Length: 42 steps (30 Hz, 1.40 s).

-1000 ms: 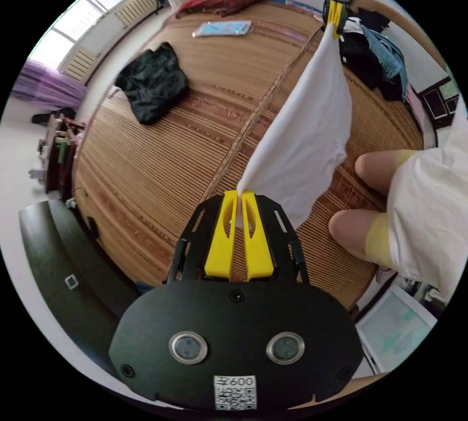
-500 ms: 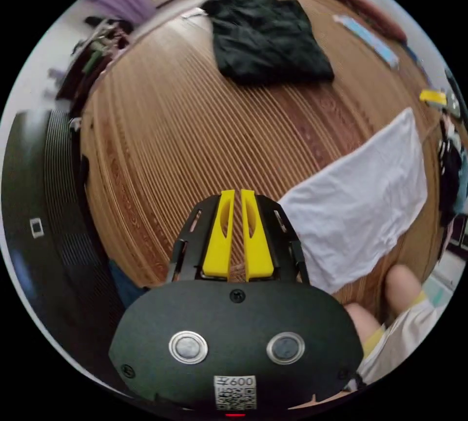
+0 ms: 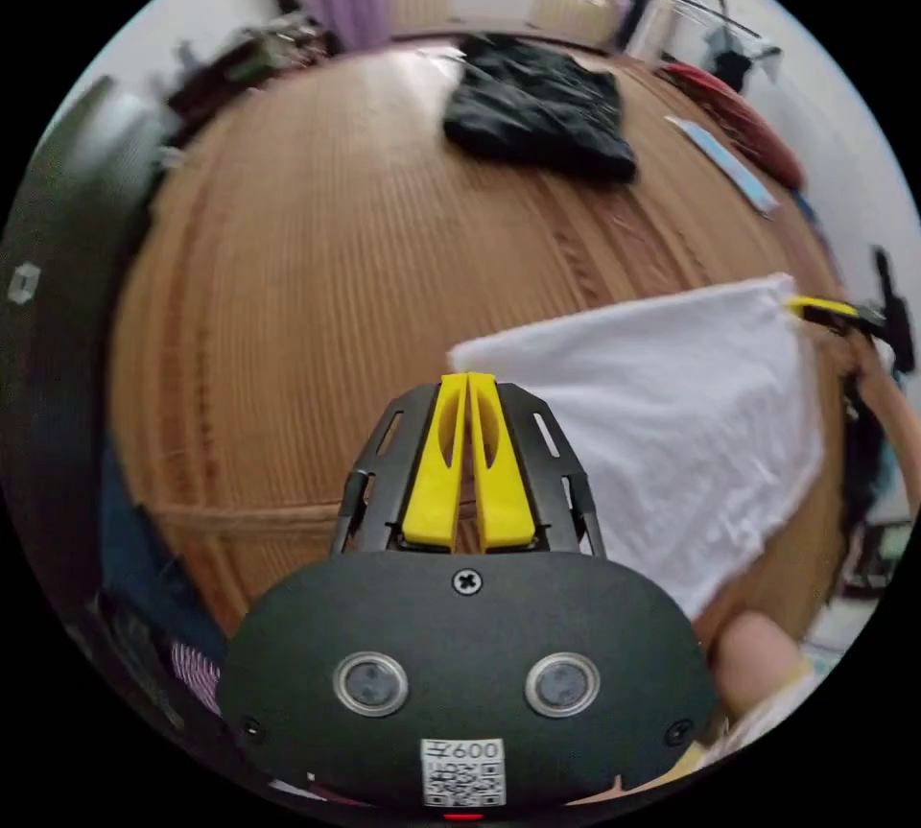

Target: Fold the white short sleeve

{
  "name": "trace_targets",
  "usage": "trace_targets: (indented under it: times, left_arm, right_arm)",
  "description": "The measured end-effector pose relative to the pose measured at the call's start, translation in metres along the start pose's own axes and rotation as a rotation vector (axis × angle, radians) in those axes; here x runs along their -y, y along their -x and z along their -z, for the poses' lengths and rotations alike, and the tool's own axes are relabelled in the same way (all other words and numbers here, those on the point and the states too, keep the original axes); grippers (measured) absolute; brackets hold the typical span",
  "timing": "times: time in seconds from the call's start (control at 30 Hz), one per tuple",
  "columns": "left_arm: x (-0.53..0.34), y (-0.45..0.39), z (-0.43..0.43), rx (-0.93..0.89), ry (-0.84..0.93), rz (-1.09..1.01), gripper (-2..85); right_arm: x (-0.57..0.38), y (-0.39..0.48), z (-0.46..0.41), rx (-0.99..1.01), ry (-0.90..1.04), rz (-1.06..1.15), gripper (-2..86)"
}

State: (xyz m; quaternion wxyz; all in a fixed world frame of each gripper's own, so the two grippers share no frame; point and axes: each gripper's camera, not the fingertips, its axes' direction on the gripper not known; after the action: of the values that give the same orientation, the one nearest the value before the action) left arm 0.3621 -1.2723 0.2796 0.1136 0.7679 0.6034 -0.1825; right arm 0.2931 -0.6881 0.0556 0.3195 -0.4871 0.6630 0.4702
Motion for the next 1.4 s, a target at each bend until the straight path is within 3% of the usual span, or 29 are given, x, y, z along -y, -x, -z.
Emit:
trace_targets:
  times: [0.03,0.07,0.17,0.23,0.33,0.53,0.63,0.7,0.8,0.87,0.97,1.07,1.4]
  left_arm:
    - [-0.018,-0.011,0.031,0.06,-0.109,-0.013,0.2]
    - [-0.037,-0.033,0.057,0.002,-0.193,-0.082,0.2]
    - [-0.079,-0.118,0.099,-0.116,-0.293,-0.282,0.4]
    - [-0.1,-0.168,0.112,-0.084,-0.333,-0.311,0.4]
    - [-0.114,-0.207,0.102,-0.132,-0.206,-0.337,0.7]
    - [-0.146,-0.124,0.115,-0.167,-0.159,-0.252,1.0]
    - [-0.171,-0.072,0.115,0.074,-0.087,-0.282,1.1]
    - [-0.19,-0.035,0.12,0.077,-0.1,-0.29,1.1]
    - [-0.207,0.03,0.121,0.157,0.089,-0.085,1.3]
    - [-0.222,0.084,0.144,-0.124,0.07,0.126,1.9]
    - [-0.232,0.12,0.159,-0.469,0.079,0.269,5.2]
    - [-0.236,0.135,0.168,-0.561,0.081,0.254,7.9]
    - [-0.221,0.191,0.175,-0.755,0.211,0.215,4.6]
  right_arm:
    - [-0.027,-0.001,0.026,-0.055,-0.102,-0.014,-0.9]
    - [-0.058,0.01,0.044,-0.062,-0.182,0.021,-0.9]
    - [-0.126,0.075,0.04,0.011,-0.199,0.244,-0.9]
    - [-0.152,0.115,0.024,0.016,-0.17,0.321,-0.8]
    - [-0.174,0.125,-0.001,0.099,-0.125,0.248,-0.8]
    - [-0.217,0.042,-0.01,0.066,-0.085,0.289,-0.8]
    - [-0.25,-0.03,-0.007,-0.017,-0.052,0.275,-0.8]
    - [-0.27,-0.073,0.0,0.017,-0.074,0.247,-0.8]
    - [-0.304,-0.131,0.0,-0.183,-0.011,0.17,-0.8]
    - [-0.331,-0.164,0.011,-0.14,-0.04,0.088,-0.8]
    - [-0.358,-0.164,0.007,-0.108,-0.006,0.107,-0.8]
    - [-0.383,-0.139,0.0,-0.082,-0.018,0.173,-0.8]
    - [-0.443,-0.06,-0.038,0.136,-0.076,0.391,-0.8]
